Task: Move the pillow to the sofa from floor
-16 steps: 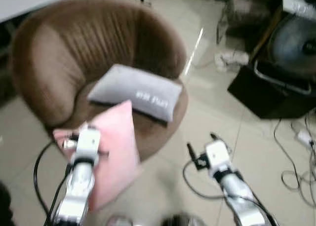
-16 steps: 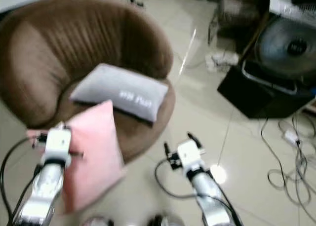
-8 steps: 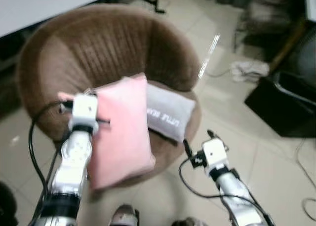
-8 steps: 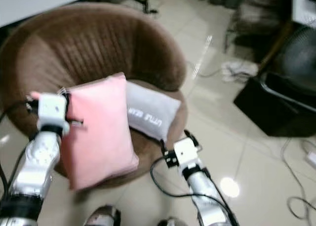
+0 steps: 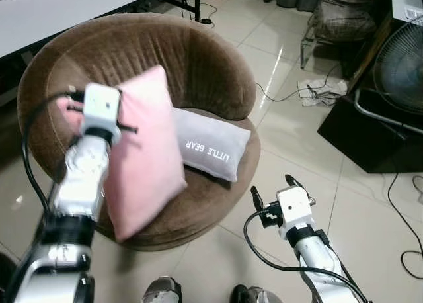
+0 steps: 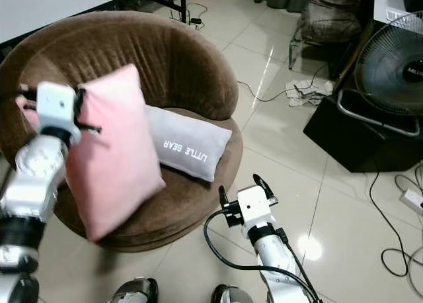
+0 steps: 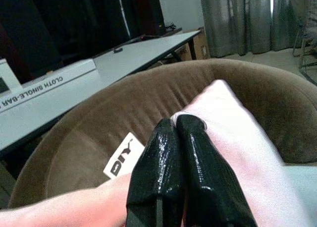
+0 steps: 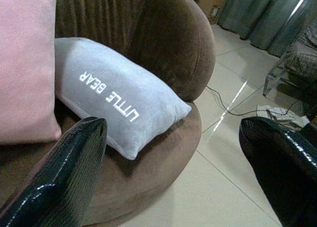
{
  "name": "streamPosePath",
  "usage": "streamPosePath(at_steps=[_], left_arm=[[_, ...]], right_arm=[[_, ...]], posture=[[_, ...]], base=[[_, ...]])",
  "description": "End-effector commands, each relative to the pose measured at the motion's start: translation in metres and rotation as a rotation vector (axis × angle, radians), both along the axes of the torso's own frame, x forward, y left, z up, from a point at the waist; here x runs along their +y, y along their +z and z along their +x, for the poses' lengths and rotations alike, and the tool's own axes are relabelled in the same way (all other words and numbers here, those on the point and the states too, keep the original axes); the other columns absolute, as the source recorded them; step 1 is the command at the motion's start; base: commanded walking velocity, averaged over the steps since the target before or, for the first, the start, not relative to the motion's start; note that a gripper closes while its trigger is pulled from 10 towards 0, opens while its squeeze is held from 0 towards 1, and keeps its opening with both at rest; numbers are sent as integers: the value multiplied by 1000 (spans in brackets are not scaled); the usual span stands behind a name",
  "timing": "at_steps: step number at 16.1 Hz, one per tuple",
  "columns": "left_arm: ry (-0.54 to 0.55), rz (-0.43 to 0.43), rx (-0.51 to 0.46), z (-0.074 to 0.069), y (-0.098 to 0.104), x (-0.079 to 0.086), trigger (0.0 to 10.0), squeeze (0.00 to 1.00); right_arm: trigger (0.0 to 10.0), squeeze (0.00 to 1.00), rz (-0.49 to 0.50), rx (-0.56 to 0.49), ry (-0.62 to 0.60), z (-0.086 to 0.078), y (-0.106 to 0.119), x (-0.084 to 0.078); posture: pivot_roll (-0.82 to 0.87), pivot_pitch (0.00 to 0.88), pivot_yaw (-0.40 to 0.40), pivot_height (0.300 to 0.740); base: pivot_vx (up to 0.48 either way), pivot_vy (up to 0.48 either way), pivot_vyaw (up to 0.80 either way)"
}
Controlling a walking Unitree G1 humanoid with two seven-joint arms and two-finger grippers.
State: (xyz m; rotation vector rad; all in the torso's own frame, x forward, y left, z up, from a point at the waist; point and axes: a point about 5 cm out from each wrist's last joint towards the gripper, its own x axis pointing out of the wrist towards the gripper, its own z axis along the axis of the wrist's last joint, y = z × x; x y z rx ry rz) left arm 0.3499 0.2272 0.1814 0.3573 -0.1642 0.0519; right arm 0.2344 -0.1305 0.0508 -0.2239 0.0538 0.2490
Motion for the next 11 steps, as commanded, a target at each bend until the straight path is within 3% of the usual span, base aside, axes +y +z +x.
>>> streamPosePath(at_steps=[1,3,8,11], left_arm=[[6,-29,-12,3,7,3,0,0],[-15,-16,8,4,1,-2,0,0],[-23,-1,38,5,-4,-5,0,0],[-2,22,77,9,-8,5,0,0]], right_arm=[[10000,59,-8,2,-11,-1,2,0],[10000,59,-4,10,-27,-3,5,0],[10000,59,-13,38,-35,-6,2,-2],[10000,63,-17,57,-40,-8,-6,-3]], posture=[[113,123,-19,740],[106,126,-14,740],[100,137,-12,740],[100,139,-5,740]], base=[[0,0,0],[0,0,0],[480,0,0],[480,0,0]])
